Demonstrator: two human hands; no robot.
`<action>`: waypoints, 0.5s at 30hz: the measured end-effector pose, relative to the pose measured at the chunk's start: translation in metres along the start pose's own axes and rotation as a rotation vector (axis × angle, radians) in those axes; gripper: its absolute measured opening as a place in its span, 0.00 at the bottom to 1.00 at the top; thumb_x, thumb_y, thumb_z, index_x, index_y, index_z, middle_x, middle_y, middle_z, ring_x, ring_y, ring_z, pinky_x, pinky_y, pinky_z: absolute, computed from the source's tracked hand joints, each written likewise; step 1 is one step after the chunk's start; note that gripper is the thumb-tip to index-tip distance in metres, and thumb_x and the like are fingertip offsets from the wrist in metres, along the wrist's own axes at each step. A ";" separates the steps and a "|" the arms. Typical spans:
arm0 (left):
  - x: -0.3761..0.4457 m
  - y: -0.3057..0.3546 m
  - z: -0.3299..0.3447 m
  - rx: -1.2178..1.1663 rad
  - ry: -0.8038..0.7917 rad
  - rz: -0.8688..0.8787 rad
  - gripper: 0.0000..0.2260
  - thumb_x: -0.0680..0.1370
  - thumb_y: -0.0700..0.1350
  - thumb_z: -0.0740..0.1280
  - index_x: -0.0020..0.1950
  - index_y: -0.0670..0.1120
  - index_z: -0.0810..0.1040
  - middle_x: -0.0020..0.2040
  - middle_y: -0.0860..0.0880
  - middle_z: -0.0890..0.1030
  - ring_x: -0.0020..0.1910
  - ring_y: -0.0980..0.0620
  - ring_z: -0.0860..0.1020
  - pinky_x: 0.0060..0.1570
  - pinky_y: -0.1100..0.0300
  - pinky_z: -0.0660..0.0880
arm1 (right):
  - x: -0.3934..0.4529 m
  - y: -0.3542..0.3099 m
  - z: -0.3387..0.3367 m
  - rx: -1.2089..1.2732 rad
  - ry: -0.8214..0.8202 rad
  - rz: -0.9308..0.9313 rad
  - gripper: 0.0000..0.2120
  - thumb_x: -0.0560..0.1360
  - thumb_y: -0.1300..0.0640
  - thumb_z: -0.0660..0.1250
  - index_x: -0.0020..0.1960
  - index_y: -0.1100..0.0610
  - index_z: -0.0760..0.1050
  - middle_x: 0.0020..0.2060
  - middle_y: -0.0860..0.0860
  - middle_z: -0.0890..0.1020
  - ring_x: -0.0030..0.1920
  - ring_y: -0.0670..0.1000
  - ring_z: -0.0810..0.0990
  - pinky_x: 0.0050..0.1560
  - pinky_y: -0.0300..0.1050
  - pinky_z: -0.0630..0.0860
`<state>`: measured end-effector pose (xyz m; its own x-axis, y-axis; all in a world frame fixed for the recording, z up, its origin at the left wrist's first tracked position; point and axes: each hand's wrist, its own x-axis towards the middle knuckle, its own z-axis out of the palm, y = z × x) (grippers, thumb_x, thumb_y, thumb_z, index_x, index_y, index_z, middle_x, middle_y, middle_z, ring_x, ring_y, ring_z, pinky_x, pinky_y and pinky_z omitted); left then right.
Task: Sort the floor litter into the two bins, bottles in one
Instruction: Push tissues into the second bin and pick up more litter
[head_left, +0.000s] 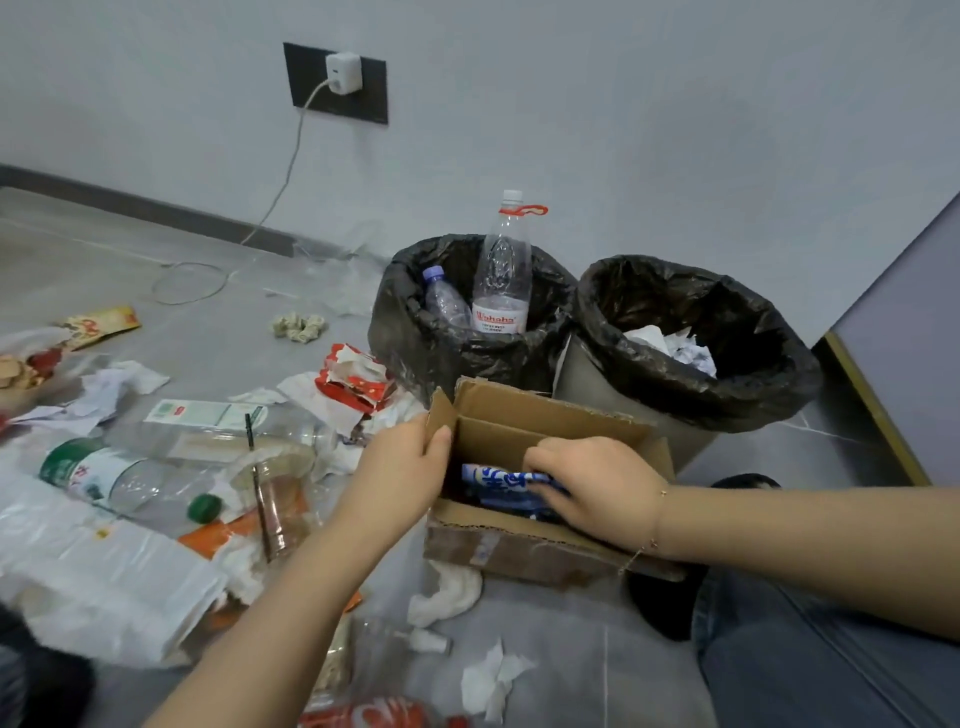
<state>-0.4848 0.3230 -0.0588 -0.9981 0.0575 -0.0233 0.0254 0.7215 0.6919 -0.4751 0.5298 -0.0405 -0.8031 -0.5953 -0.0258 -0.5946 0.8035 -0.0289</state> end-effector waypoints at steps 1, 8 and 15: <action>-0.001 0.000 0.000 -0.040 -0.004 -0.007 0.15 0.82 0.49 0.57 0.37 0.48 0.69 0.35 0.51 0.73 0.35 0.55 0.71 0.34 0.59 0.65 | 0.004 0.001 -0.001 -0.025 -0.009 0.003 0.07 0.79 0.52 0.58 0.54 0.53 0.71 0.50 0.50 0.78 0.48 0.55 0.78 0.39 0.44 0.65; -0.001 -0.007 -0.005 -0.215 -0.100 -0.063 0.14 0.82 0.50 0.56 0.47 0.42 0.75 0.40 0.45 0.78 0.40 0.47 0.79 0.46 0.46 0.78 | 0.020 0.012 0.004 -0.354 -0.319 -0.068 0.10 0.78 0.59 0.59 0.59 0.54 0.71 0.54 0.54 0.76 0.56 0.58 0.75 0.45 0.51 0.73; 0.004 -0.019 -0.008 -0.165 -0.059 -0.090 0.15 0.82 0.49 0.56 0.52 0.40 0.76 0.44 0.42 0.80 0.44 0.44 0.79 0.49 0.43 0.77 | 0.026 0.014 -0.006 -0.153 -0.441 0.217 0.16 0.73 0.46 0.68 0.54 0.55 0.76 0.49 0.52 0.81 0.50 0.55 0.79 0.40 0.44 0.72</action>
<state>-0.4900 0.3037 -0.0665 -0.9907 0.0415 -0.1295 -0.0785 0.6032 0.7937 -0.5044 0.5260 -0.0360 -0.8358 -0.3348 -0.4351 -0.4413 0.8812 0.1696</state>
